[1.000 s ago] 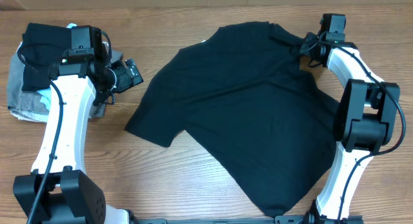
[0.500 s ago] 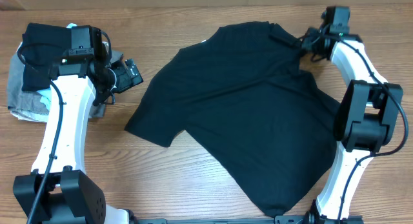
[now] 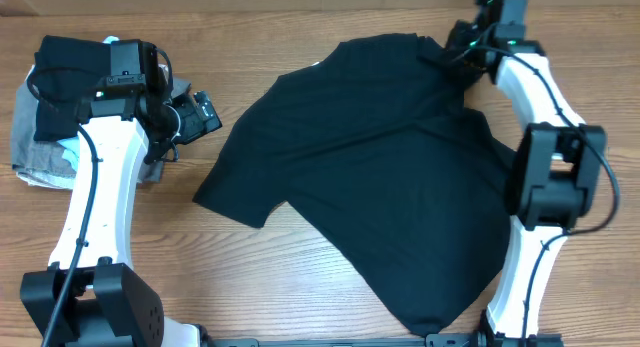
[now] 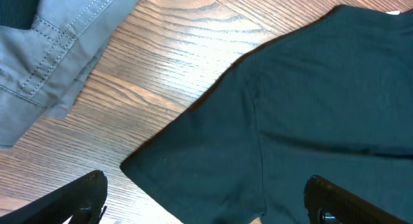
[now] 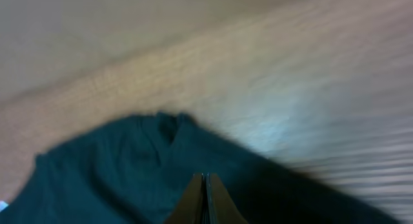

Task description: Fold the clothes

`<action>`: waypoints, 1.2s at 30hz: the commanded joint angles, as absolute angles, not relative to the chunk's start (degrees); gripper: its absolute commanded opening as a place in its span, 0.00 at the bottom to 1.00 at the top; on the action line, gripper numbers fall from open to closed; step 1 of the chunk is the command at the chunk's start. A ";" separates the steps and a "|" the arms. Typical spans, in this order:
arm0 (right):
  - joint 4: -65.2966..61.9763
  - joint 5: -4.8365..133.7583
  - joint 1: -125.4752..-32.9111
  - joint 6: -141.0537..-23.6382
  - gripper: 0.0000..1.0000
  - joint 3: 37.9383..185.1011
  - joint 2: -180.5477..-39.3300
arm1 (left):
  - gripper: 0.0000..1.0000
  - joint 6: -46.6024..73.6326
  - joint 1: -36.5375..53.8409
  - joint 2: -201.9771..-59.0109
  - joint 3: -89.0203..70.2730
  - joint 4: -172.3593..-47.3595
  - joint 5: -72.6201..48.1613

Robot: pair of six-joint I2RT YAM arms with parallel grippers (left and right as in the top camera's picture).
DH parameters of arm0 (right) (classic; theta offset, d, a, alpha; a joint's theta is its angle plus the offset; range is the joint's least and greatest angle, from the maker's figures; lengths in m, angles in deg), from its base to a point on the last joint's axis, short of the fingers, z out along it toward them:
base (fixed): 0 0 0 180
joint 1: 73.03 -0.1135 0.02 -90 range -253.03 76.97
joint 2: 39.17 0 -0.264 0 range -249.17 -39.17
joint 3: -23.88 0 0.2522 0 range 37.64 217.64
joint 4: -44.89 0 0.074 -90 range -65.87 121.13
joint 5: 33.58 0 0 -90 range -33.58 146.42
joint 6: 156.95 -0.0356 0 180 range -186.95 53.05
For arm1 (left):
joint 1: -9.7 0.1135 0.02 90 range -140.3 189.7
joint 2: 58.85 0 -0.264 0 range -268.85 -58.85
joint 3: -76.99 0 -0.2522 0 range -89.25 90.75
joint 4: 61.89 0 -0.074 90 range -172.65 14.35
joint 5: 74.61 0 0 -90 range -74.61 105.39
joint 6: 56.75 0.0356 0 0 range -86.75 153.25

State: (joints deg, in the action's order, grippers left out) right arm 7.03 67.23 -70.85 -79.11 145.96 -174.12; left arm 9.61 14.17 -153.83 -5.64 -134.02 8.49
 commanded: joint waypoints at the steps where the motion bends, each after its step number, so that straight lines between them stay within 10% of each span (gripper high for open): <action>1: 6.94 67.86 -71.53 -78.67 0.04 146.72 -176.92 | 1.00 9.92 13.76 -153.24 -4.94 -134.09 8.12; 36: 5.45 56.14 -69.63 -76.53 0.04 146.98 -180.53 | 1.00 9.92 13.76 -153.24 -4.94 -134.09 8.12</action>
State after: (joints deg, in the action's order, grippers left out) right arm 5.56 60.32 -69.70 -77.23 145.96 -179.00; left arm 9.61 14.17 -153.83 -5.64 -134.02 8.49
